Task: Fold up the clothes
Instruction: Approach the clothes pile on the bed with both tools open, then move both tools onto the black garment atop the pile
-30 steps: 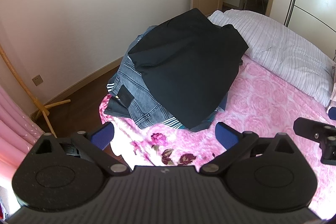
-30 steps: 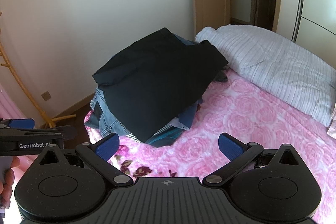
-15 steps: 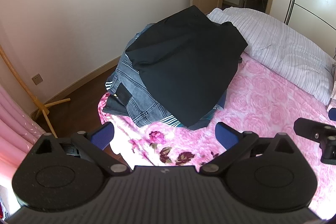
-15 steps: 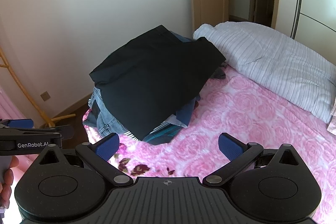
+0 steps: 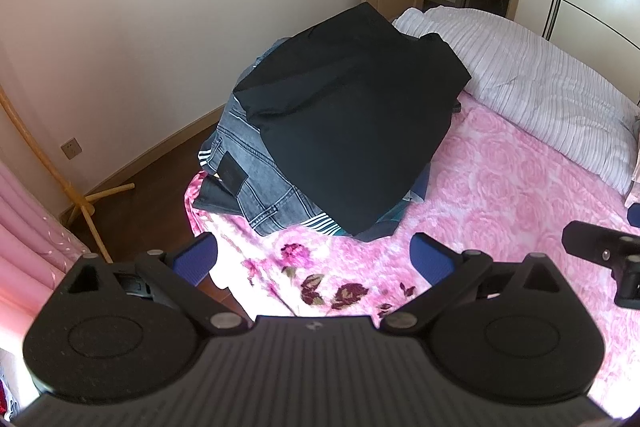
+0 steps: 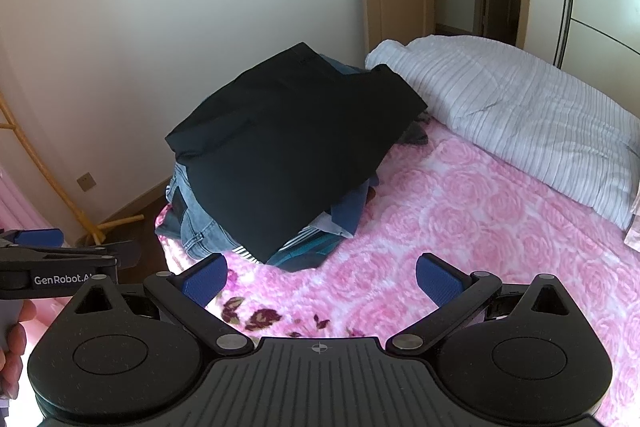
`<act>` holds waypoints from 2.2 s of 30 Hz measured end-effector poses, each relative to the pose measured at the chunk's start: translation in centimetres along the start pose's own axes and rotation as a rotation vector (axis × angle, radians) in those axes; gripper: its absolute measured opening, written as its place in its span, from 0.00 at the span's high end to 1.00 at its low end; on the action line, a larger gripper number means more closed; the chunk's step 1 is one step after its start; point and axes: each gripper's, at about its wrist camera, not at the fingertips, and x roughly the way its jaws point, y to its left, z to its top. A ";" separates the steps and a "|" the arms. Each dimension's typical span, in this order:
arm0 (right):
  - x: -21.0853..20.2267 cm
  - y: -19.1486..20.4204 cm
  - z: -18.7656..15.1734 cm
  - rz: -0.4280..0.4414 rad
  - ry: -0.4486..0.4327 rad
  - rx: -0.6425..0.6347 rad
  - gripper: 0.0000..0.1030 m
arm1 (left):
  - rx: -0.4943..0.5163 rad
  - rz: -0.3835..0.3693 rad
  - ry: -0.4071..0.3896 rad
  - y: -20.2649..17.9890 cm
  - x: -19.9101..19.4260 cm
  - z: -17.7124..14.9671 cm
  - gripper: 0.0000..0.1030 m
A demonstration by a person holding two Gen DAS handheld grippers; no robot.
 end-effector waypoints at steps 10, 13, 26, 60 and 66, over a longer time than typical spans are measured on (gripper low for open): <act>0.0 -0.8 -0.3 0.009 0.006 0.004 0.00 | 0.006 0.015 0.010 -0.8 -0.1 -0.3 0.02; -0.1 -1.1 -0.4 0.013 0.006 0.007 0.00 | 0.008 0.020 0.015 -1.1 -0.1 -0.4 0.02; -0.7 -3.1 -1.1 0.036 0.004 0.027 0.00 | 0.027 -0.003 0.022 -2.9 -0.9 -1.1 0.02; -2.4 -6.4 -1.6 0.047 -0.008 -0.023 0.00 | 0.166 0.028 0.048 -6.6 -0.3 -0.4 0.02; -0.3 -5.4 -0.8 0.033 0.018 -0.027 0.00 | 0.225 0.068 0.055 -5.5 2.0 0.6 0.02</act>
